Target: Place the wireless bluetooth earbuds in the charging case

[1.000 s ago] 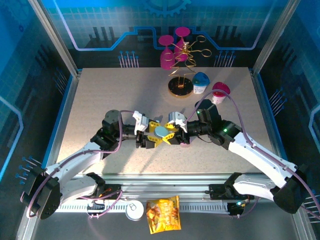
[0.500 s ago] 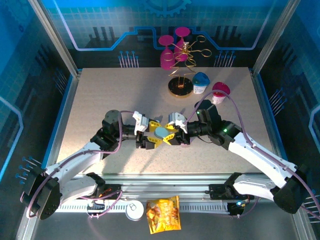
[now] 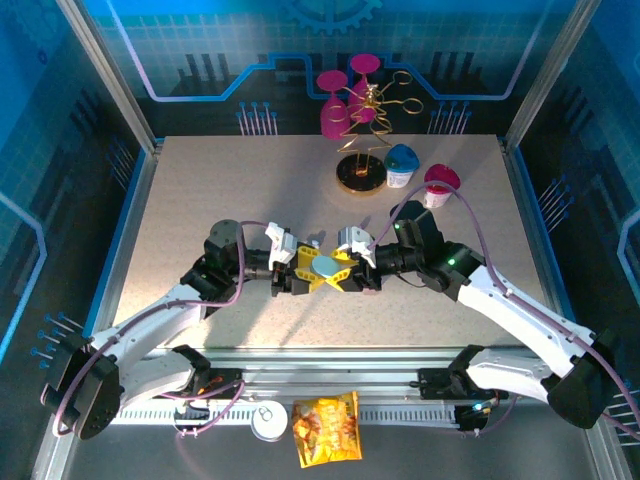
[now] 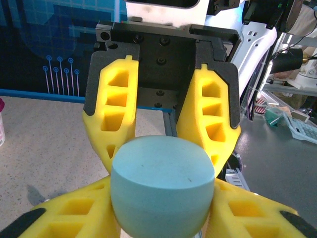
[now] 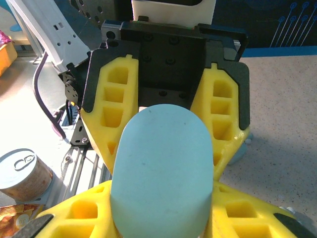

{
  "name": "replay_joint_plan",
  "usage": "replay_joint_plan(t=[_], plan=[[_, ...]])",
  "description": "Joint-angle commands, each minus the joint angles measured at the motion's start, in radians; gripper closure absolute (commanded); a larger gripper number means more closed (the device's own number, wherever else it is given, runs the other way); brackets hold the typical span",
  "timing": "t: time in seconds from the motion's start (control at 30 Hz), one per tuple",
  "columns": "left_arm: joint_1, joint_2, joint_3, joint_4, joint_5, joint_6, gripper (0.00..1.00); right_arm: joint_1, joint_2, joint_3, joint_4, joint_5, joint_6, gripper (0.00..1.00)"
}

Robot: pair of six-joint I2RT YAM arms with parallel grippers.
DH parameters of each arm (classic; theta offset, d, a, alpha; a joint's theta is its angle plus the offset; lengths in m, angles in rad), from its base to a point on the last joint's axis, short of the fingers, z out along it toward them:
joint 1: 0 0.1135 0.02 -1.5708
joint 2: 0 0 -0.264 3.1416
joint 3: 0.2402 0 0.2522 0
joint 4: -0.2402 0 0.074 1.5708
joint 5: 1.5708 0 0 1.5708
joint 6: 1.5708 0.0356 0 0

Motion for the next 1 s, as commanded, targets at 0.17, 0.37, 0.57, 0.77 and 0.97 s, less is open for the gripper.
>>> replay_joint_plan(t=[0.17, 0.37, 0.57, 0.77, 0.97], plan=[[-0.015, -0.024, -0.002, 0.036, 0.021, 0.033, 0.73, 0.007, -0.011, -0.028, 0.043, 0.029, 0.014, 0.52], [-0.015, -0.036, -0.025, 0.084, 0.006, 0.028, 0.75, -0.017, -0.053, -0.054, 0.083, 0.034, 0.05, 0.34], [-0.015, -0.03, -0.023, 0.081, 0.009, 0.03, 0.75, -0.042, -0.077, -0.092, 0.152, 0.033, 0.104, 0.26], [-0.016, -0.029, -0.022, 0.074, 0.018, 0.031, 0.75, -0.074, -0.084, -0.112, 0.216, 0.084, 0.164, 0.24], [-0.015, -0.019, -0.023, 0.066, 0.015, 0.047, 0.75, -0.115, -0.107, -0.141, 0.275, 0.064, 0.213, 0.23]])
